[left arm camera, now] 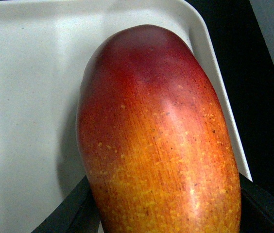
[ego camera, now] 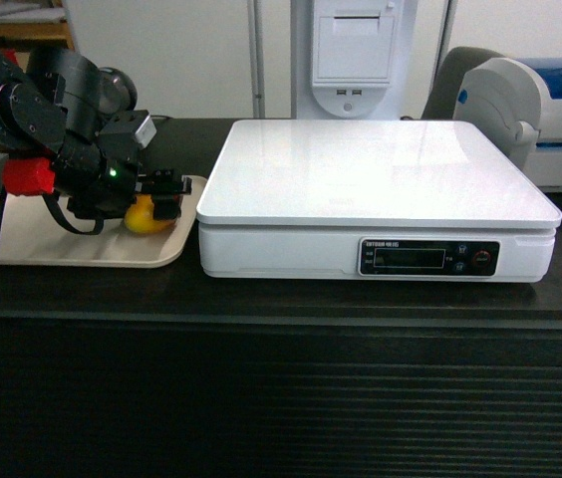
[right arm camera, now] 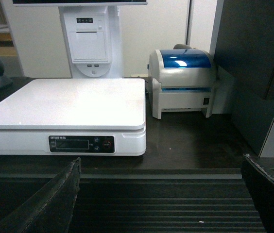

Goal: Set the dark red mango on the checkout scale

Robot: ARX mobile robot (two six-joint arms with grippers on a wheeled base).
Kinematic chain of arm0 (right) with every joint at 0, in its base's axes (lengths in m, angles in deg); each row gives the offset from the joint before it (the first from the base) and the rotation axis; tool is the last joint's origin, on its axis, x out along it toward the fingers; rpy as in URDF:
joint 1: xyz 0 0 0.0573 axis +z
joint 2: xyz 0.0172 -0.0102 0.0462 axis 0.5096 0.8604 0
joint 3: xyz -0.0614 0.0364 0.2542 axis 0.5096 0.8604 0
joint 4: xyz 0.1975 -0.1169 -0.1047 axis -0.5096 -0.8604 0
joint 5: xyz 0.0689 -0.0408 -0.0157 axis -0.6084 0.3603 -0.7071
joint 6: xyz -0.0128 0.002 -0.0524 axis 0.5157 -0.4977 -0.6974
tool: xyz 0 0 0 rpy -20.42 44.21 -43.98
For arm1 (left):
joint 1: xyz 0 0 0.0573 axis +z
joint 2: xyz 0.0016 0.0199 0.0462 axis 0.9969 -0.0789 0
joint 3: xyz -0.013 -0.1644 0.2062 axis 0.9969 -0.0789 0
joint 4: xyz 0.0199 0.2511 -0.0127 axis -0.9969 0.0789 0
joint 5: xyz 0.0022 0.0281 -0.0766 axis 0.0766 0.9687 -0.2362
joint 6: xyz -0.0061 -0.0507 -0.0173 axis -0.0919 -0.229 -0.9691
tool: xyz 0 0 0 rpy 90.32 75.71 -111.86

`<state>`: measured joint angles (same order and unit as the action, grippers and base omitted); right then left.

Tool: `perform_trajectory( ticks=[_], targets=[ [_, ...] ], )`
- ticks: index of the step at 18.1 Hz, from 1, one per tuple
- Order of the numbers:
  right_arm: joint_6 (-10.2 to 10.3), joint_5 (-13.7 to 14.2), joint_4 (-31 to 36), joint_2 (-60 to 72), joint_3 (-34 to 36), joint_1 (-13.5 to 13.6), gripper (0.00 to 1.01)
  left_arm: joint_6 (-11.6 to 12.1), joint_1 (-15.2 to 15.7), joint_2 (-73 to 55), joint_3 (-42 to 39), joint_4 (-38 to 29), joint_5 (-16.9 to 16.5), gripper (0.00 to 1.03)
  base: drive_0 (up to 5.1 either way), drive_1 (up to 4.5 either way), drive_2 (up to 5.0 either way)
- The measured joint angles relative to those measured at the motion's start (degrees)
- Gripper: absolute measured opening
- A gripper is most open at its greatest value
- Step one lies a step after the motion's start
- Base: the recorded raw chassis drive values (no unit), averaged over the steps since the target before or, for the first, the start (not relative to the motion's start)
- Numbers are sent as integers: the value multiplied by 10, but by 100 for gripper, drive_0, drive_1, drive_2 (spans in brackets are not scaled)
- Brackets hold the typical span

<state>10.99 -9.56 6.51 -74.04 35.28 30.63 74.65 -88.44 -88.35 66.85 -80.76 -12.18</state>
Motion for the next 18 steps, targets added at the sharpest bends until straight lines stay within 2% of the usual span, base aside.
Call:
perform_trajectory(
  ticks=[2, 7, 11, 13, 18],
  targets=[
    [0, 0, 0, 0, 0, 0, 98, 2, 0, 4, -9, -8, 0, 59, 0, 0, 0],
    [0, 0, 0, 0, 0, 0, 98, 11, 4, 74, -87, -27, 2, 58, 0, 0, 0],
    [0, 0, 0, 0, 0, 0, 98, -3, -9, 189, -147, -52, -7, 58, 0, 0, 0],
    [0, 0, 0, 0, 0, 0, 98, -15, -41, 234, -169, -58, -8, 58, 0, 0, 0],
    [0, 0, 0, 0, 0, 0, 98, -17, -167, 261, -185, -69, 16, 58, 0, 0, 0]
  ],
)
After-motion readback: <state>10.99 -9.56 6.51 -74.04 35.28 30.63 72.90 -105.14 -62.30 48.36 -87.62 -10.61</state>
